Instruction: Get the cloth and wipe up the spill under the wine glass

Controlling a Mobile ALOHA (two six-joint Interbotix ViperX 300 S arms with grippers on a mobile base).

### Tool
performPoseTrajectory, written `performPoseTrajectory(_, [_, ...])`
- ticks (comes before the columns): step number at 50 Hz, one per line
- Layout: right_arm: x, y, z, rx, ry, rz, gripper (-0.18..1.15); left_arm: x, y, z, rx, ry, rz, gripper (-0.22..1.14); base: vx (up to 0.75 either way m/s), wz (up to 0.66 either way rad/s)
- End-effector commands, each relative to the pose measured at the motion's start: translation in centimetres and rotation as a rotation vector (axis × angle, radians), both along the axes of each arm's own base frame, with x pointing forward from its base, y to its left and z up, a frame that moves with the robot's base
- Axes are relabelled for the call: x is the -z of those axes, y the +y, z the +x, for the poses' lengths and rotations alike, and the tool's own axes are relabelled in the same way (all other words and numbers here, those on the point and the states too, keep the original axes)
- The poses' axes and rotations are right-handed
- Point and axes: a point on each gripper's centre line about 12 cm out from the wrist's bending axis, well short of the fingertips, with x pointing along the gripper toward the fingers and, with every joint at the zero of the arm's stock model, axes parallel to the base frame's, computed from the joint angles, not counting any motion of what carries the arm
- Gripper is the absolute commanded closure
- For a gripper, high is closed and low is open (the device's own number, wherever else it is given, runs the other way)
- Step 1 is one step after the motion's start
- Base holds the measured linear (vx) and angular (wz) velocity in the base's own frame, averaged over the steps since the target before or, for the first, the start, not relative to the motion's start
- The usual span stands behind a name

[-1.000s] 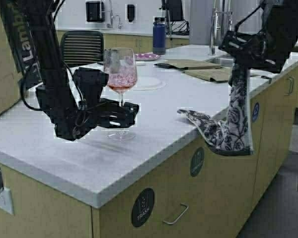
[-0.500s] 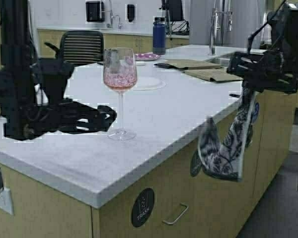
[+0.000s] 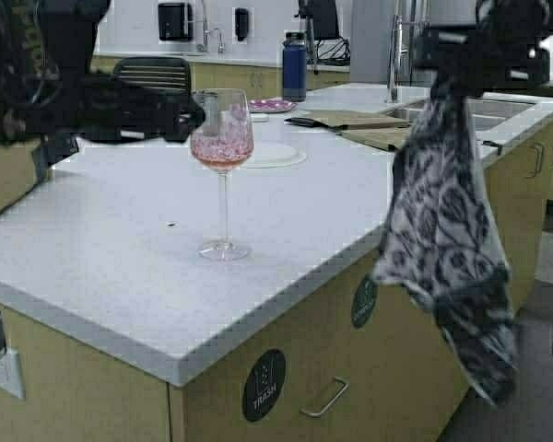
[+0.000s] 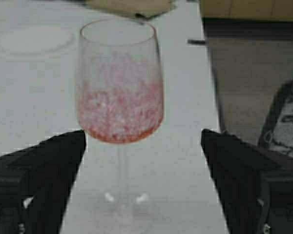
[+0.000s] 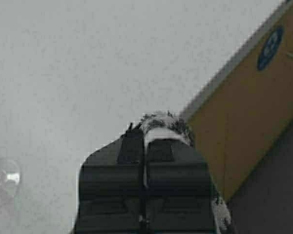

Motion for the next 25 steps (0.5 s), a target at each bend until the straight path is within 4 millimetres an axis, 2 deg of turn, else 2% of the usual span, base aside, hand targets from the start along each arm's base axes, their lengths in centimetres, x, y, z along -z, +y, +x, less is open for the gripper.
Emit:
performPoseTrajectory(1, [-5.3, 0.2, 0.9, -0.006, -0.106, -0.001, 0.9, -5.7, -0.3, 1.0, -0.018, -0.053, -0.008, -0.1, 0.0, 0.0])
performPoseTrajectory(11, [-10.0, 1.3, 0.4, -0.036, -0.186, 0.007, 0.9, -12.0, -0.3, 2.1, -0.055, -0.022, 0.002, -0.1, 0.0, 0.0])
performPoseTrajectory(19, [-13.7, 1.9, -0.7, -0.057, -0.269, 0.019, 0.9, -17.3, 0.4, 1.3, -0.075, -0.079, -0.085, -0.1, 0.0, 0.0])
performPoseTrajectory(25, [-15.9, 1.6, -1.5, -0.054, -0.313, 0.026, 0.9, -19.7, 0.8, 0.6, -0.09, -0.063, -0.133, -0.1, 0.0, 0.0])
